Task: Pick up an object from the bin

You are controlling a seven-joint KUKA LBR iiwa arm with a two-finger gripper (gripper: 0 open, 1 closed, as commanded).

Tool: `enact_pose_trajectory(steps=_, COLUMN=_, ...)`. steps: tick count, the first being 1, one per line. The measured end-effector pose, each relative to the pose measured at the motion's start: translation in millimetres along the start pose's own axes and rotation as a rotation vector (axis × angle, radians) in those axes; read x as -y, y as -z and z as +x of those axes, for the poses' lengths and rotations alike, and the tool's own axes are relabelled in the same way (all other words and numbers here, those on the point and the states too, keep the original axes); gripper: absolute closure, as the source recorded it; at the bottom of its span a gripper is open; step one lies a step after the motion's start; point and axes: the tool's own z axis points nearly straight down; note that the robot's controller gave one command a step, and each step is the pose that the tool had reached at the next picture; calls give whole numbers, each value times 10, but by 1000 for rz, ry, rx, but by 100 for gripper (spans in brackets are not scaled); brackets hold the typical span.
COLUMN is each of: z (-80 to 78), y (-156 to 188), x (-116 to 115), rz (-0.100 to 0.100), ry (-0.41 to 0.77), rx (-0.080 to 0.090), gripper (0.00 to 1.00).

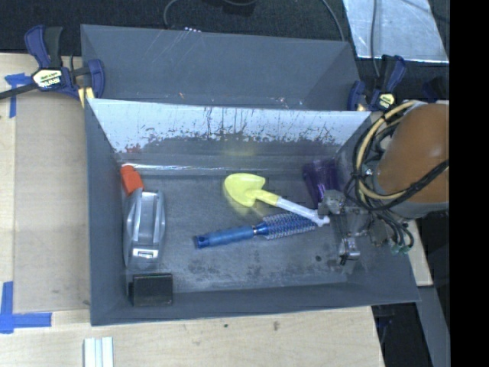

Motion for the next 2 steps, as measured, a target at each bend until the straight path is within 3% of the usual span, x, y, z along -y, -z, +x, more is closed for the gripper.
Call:
enact_pose_trajectory(steps=1, z=-19, y=41, x=-3, rz=1, ry=3, rx=8, gripper=0)
enact_pose_trajectory(steps=2, z=-131, y=-267, x=-98, rz=3, ry=-20, rx=17, gripper=0)
